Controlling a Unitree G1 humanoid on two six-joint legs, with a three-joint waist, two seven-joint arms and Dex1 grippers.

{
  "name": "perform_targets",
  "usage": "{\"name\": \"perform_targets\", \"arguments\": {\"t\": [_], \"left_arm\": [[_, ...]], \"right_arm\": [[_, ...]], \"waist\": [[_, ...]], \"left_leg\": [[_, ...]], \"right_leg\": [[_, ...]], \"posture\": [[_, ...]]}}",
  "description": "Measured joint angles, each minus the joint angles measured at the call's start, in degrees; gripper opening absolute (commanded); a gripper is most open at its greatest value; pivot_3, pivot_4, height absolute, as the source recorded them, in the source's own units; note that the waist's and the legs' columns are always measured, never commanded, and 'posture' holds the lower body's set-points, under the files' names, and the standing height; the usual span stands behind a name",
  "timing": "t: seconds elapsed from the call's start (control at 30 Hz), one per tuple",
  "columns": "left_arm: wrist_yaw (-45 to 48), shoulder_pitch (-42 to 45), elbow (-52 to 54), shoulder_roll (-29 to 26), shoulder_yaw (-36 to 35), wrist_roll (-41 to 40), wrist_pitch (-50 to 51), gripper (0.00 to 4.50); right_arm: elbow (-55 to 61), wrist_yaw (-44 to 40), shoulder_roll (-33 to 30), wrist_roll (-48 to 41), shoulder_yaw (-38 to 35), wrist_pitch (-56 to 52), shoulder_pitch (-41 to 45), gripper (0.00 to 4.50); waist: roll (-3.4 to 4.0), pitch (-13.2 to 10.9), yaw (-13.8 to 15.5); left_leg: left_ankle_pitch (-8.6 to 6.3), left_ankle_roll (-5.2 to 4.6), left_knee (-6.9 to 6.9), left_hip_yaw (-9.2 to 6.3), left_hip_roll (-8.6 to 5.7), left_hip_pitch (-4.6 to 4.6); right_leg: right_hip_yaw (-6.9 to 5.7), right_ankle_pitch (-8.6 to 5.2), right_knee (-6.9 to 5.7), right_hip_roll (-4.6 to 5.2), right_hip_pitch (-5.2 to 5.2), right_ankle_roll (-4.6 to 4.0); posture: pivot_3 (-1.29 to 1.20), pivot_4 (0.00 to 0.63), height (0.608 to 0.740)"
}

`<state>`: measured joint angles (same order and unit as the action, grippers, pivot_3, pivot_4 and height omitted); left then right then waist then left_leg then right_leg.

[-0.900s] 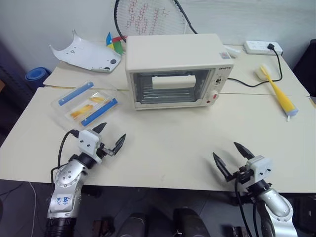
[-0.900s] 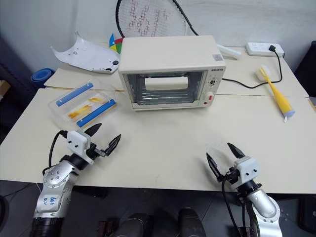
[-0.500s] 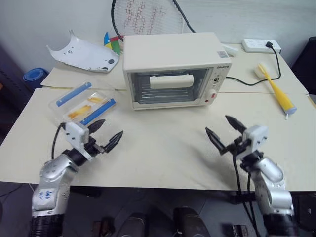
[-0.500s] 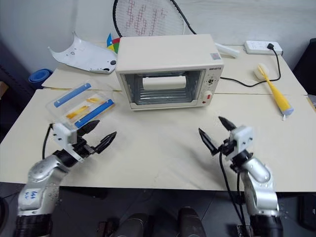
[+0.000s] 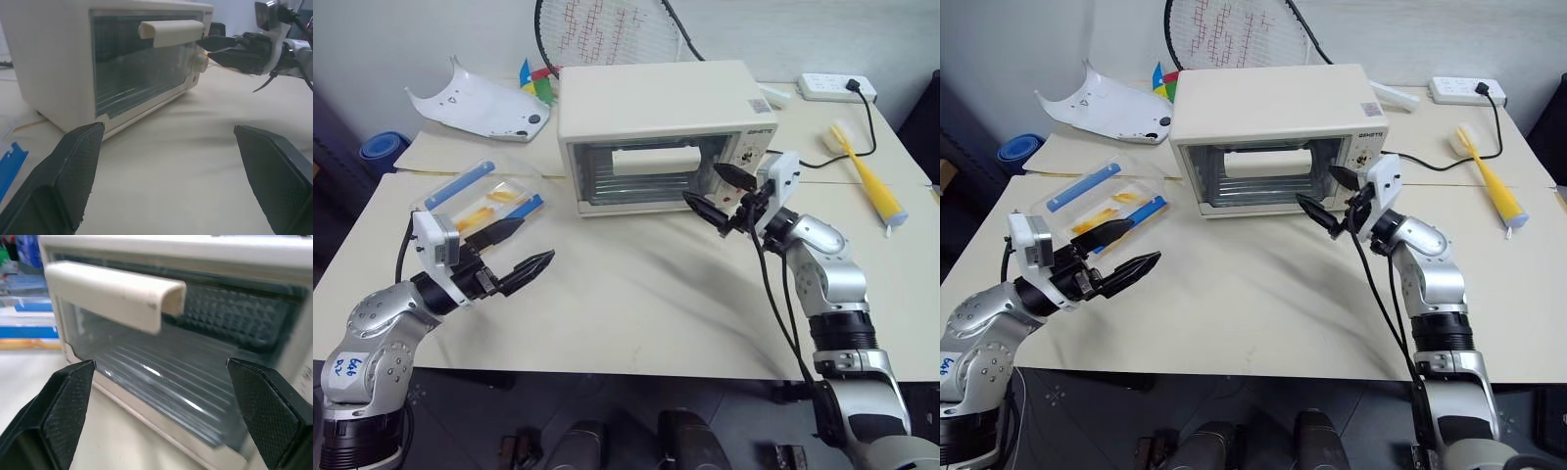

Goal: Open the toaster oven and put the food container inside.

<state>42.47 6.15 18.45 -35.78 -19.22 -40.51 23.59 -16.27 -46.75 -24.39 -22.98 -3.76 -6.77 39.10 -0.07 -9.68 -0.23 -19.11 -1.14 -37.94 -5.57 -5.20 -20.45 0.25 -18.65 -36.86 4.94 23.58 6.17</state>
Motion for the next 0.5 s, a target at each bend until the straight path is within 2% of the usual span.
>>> {"name": "perform_targets", "arguments": {"t": [0.3, 0.47, 0.5], "left_arm": [[-1.5, -1.0, 0.1, 1.7, 0.0, 2.4, -1.6, 4.5], [-1.6, -0.4, -1.3, 1.8, -0.1, 2.4, -1.1, 4.5], [-1.6, 0.2, -1.5, 1.8, -0.2, 2.1, -0.8, 4.13]], "right_arm": [[6.5, -4.6, 0.2, -1.2, 1.7, -4.8, 0.3, 4.45], [12.7, -9.5, -2.6, -1.2, 2.5, -5.0, -6.2, 4.45], [13.4, -10.2, -2.6, -1.2, 2.6, -4.5, -7.5, 4.5]], "waist": [[0.02, 0.0, 0.0], [0.02, 0.0, 0.0], [0.0, 0.0, -0.1]], "left_leg": [[-0.01, 0.02, 0.0, 0.0, 0.0, -0.01], [-0.03, 0.02, 0.04, -0.01, 0.01, -0.02], [-0.03, 0.03, 0.03, -0.01, 0.02, -0.03]], "right_leg": [[0.0, 0.0, 0.0, -0.01, 0.01, 0.0], [0.0, 0.0, 0.04, -0.01, 0.03, 0.0], [0.01, 0.0, 0.03, -0.02, 0.03, 0.0]], "posture": [[0.0, 0.15, 0.74], [0.0, 0.15, 0.74], [0.0, 0.15, 0.74]]}}
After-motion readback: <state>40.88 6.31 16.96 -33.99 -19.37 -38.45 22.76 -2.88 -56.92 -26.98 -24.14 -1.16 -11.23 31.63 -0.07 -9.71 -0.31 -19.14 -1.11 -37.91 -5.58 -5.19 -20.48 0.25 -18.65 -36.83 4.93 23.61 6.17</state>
